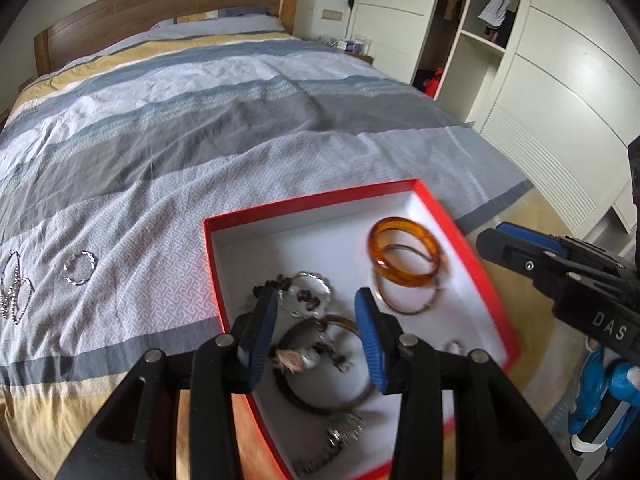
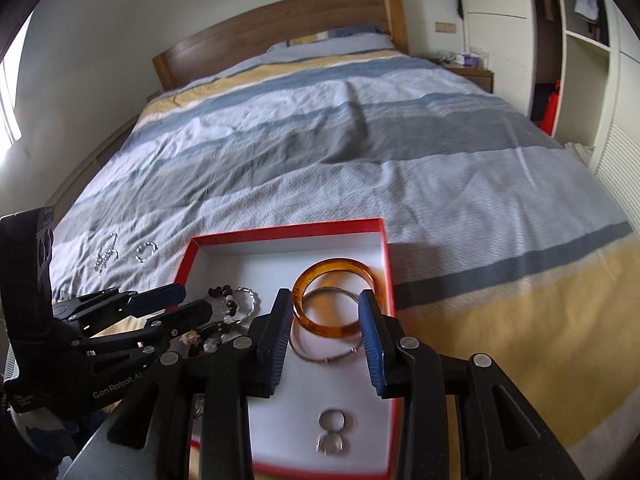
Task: Organize jewelry
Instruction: 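Withdraw both open tools from the box and move toward the remaining jewelry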
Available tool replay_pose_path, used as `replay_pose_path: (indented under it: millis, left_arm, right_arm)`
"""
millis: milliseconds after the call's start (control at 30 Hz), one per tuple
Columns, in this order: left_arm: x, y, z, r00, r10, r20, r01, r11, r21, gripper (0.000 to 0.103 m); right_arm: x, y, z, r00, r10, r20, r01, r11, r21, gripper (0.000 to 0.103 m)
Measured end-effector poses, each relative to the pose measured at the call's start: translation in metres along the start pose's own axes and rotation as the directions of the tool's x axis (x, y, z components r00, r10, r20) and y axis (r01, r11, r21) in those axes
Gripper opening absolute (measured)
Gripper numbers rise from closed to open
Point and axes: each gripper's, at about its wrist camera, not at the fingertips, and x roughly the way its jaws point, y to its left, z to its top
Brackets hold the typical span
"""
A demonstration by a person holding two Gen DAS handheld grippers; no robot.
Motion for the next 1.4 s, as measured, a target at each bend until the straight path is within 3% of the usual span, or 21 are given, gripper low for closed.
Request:
replay_pose_path:
  millis: [333,767,1400]
  left_arm:
    - [-0.084,-0.015,-0.025,0.997,0.043,0.063,-0.044,0.999,0.016,0.041]
    - [-0.196,0.001,-0.078,0.978,0.156,0.14,-0.151,0.988,-0.043,0.044]
    - [-0.295,0.043,-0.155,0.935,0.28,0.216,-0.249,0.955,-0.161,0.049]
  right_arm:
    - [-0.071,0.019,-0.031,0.998,-0.036,0.045,0.035,0.999,0.035,0.043]
    - [-0.153,0.065,-0.079,0.994,-0.037,0.102,0.032,0.998,0.052,0.051]
    - [-0.213,0.148,-0.115,0.99,0.007,0.143,0.002,0.998,-0.061,0.057]
